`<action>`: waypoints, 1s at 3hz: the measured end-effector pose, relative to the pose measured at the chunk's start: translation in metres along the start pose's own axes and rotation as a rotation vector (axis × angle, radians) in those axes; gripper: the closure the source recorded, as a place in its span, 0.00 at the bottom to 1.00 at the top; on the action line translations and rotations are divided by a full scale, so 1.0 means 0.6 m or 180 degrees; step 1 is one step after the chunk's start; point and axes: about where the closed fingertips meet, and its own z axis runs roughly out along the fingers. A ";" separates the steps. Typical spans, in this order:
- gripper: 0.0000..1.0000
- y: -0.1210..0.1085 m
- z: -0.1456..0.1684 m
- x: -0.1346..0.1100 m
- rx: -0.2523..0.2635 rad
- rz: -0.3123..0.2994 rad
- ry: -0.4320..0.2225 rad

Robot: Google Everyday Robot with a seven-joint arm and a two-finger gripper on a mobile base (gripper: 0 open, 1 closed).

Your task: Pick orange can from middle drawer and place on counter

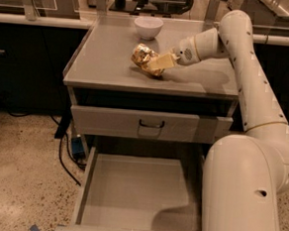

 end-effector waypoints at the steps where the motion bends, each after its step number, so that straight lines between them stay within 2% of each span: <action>1: 0.15 0.000 0.000 0.000 0.0000 0.0000 0.0000; 2: 0.00 0.000 0.000 0.000 0.0000 0.0000 0.0000; 3: 0.00 0.000 0.000 0.000 0.0000 0.0000 0.0000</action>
Offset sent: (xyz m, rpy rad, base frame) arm 0.0000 0.0000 0.0000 0.0000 0.0000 0.0000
